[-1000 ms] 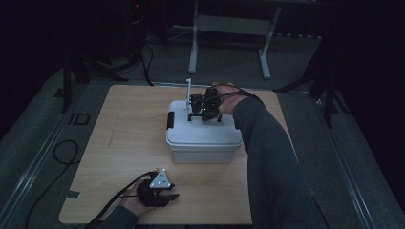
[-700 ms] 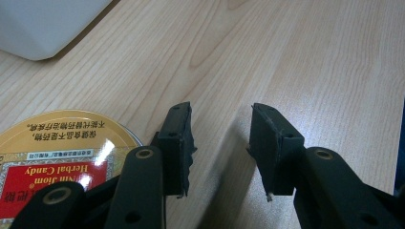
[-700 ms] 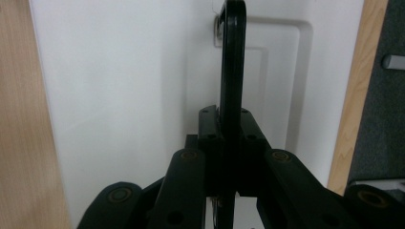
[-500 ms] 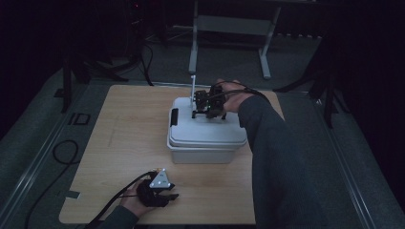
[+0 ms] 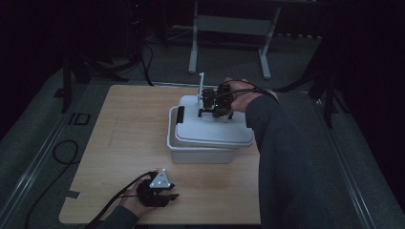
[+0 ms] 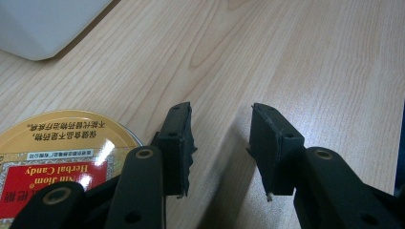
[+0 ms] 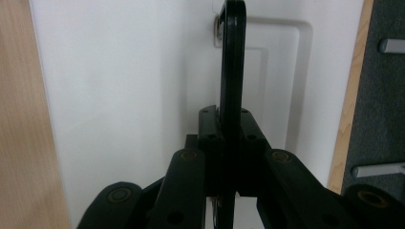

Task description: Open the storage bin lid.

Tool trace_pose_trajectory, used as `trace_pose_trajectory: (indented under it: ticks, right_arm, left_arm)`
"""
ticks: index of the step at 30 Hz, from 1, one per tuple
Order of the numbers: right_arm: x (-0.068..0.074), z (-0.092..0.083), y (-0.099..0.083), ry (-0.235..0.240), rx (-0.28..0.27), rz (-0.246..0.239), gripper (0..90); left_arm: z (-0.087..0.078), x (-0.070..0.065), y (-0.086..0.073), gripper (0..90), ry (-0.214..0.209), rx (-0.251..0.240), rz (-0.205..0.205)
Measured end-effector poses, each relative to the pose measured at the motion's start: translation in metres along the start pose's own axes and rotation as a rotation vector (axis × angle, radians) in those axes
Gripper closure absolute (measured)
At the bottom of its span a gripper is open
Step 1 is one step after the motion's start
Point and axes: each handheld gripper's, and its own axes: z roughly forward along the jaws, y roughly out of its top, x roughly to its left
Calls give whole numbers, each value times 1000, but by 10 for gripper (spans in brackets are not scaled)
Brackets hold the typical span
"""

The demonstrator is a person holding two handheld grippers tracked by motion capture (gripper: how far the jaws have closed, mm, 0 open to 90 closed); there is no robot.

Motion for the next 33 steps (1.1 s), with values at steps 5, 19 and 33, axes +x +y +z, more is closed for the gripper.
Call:
trace_pose_trajectory:
  ticks: [5, 19, 33]
  right_arm:
    - [0, -4, -9, -8, -8, 17, 843]
    - [1, -15, -37, -19, -17, 80, 842]
    - [1, -21, -57, -28, -9, 114, 842]
  left_arm:
    - [0, 0, 0, 596, -1, 0, 0]
    - [0, 0, 1, 596, -1, 3, 3]
    - [0, 1, 1, 596, -3, 3, 1]
